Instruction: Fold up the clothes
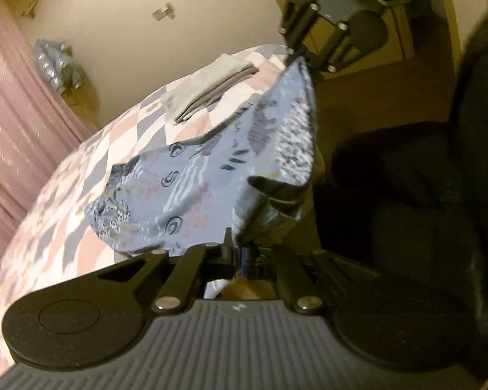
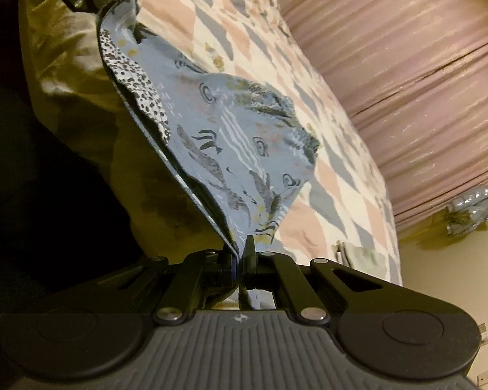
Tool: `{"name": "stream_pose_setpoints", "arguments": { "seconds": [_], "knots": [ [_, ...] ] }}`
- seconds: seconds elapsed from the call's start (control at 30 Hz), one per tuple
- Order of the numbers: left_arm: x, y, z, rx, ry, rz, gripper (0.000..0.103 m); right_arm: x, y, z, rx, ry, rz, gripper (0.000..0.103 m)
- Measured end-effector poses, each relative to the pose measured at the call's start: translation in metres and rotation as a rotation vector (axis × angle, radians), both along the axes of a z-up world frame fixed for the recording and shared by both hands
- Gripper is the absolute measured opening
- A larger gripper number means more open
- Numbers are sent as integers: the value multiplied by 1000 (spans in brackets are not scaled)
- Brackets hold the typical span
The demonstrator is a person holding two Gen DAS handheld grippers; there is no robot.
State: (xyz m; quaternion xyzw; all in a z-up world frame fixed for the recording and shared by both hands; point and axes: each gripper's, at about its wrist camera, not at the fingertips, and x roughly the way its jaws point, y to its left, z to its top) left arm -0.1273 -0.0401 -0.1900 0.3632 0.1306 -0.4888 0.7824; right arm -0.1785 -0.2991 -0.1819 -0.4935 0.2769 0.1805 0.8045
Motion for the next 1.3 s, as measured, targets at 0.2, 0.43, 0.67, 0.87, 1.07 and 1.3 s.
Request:
{"name": "stream_pose_setpoints", "arguments": {
  "seconds": [0.2, 0.43, 0.67, 0.87, 1.07, 1.3],
  "knots": [
    [75, -1, 32, -149, 111, 107, 2, 54, -7, 27, -20, 133, 59, 0],
    [225, -3, 36, -310, 424, 279, 2, 218, -37, 77, 256, 349, -23, 0],
    [334, 12, -21, -412, 760, 458, 3, 349, -59, 31, 455, 509, -96, 2],
    [354, 32, -42, -488, 840, 554, 11, 389, -89, -3, 672, 545, -185, 28],
    [353, 39, -39, -522, 803, 598, 16, 366, -124, 3, 899, 458, -261, 49],
    [356, 38, -39, -557, 823, 602, 29, 329, -147, -6, 1053, 392, -340, 57]
  ]
}}
